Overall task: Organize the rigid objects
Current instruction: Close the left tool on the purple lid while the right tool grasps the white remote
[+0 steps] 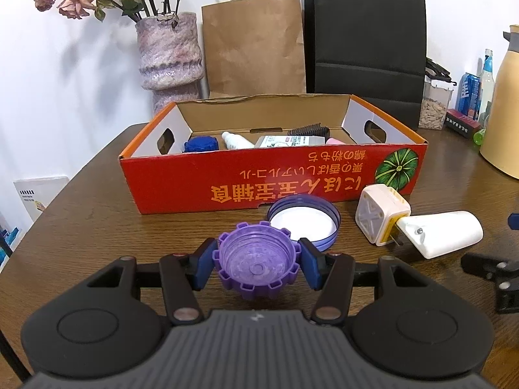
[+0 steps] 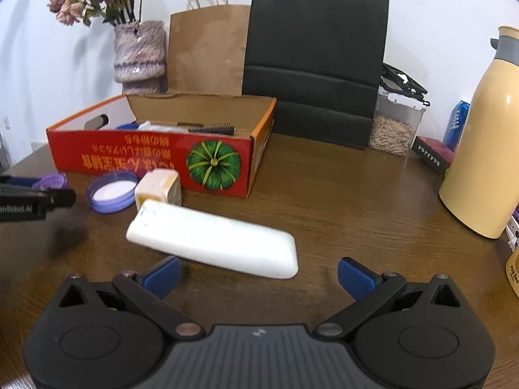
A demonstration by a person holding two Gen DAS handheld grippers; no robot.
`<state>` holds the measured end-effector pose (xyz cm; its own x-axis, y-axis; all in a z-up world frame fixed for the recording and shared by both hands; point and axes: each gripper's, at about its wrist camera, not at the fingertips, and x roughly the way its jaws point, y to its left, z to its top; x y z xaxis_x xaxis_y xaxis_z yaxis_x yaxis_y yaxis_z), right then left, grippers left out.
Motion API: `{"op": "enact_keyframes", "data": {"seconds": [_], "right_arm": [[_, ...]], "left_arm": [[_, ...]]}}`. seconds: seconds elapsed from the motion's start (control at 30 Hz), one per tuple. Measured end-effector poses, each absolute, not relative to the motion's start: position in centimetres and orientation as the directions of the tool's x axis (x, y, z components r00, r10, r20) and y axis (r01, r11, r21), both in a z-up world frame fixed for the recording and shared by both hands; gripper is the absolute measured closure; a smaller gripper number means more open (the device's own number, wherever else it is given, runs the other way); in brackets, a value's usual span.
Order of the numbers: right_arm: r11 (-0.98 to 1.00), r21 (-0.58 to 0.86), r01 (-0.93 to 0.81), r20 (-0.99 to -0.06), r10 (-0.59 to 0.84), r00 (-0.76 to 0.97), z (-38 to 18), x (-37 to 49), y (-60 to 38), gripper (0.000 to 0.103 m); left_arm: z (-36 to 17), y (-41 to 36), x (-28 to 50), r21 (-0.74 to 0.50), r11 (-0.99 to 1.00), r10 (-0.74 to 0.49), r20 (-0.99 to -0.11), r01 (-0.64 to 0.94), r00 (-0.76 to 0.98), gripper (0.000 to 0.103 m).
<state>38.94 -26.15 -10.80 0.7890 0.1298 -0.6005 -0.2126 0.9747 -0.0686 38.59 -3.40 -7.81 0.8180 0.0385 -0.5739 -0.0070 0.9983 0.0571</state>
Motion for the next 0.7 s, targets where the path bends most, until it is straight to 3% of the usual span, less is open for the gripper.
{"op": "enact_keyframes", "data": {"seconds": [0.47,0.7], "right_arm": [[0.956,-0.135,-0.262,-0.58,0.138,0.803,-11.8,41.1,-23.8,0.001],[0.946,-0.079,-0.315,-0.598,0.208,0.774,-11.7,42.6,-23.7,0.004]], "left_arm": [[-7.6,-3.0,37.4,0.063,0.998,0.04,-0.563,-0.005,0.825,0.048],[-7.5,-2.7,37.2,0.058,0.998,0.038,-0.559,-0.007,0.828,0.048]]}}
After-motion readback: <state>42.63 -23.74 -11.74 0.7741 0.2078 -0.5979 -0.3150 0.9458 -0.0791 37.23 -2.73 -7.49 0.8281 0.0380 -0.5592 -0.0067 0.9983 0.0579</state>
